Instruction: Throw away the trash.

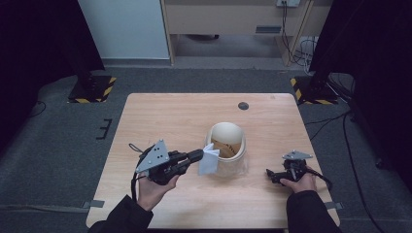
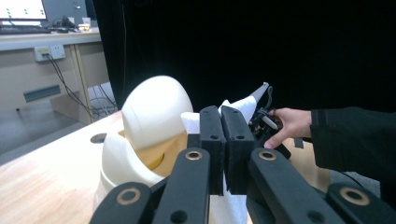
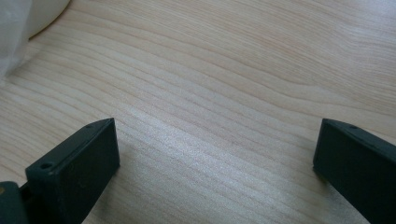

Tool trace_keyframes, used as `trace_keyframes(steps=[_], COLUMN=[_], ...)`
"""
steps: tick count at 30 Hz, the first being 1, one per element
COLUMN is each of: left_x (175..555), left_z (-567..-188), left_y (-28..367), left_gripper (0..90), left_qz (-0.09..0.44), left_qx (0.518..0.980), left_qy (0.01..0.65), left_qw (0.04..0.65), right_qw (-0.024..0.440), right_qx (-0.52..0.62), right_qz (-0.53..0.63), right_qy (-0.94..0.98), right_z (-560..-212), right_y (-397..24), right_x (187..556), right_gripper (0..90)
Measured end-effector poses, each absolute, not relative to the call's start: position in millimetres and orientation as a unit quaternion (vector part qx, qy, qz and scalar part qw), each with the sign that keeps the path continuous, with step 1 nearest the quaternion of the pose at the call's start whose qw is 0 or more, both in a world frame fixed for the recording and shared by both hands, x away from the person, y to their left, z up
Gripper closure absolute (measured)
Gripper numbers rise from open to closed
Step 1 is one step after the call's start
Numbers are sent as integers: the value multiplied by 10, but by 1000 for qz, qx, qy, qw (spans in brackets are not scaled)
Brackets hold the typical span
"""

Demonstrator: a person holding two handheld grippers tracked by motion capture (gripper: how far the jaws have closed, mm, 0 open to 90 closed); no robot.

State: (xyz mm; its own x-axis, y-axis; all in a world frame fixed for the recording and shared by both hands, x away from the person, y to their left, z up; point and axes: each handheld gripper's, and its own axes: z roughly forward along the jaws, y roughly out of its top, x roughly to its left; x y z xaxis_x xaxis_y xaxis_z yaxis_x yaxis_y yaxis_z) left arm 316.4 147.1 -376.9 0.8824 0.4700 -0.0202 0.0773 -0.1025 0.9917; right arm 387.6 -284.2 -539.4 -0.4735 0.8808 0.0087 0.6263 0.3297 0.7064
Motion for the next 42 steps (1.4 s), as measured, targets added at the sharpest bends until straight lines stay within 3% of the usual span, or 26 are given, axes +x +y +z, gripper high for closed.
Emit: trace_keyframes(steps=[42], left_x=[3686], left_z=[-3808], left_y=[995], left_gripper=[877], left_qz=[162], left_qx=[742], left_qy=[125], left_qw=[638], right_qw=[192], right_qx=[476], right_qz=[330], right_qy=[792], right_z=[-5394], right_y=[-2842], right_x=[3876], right_gripper=[5])
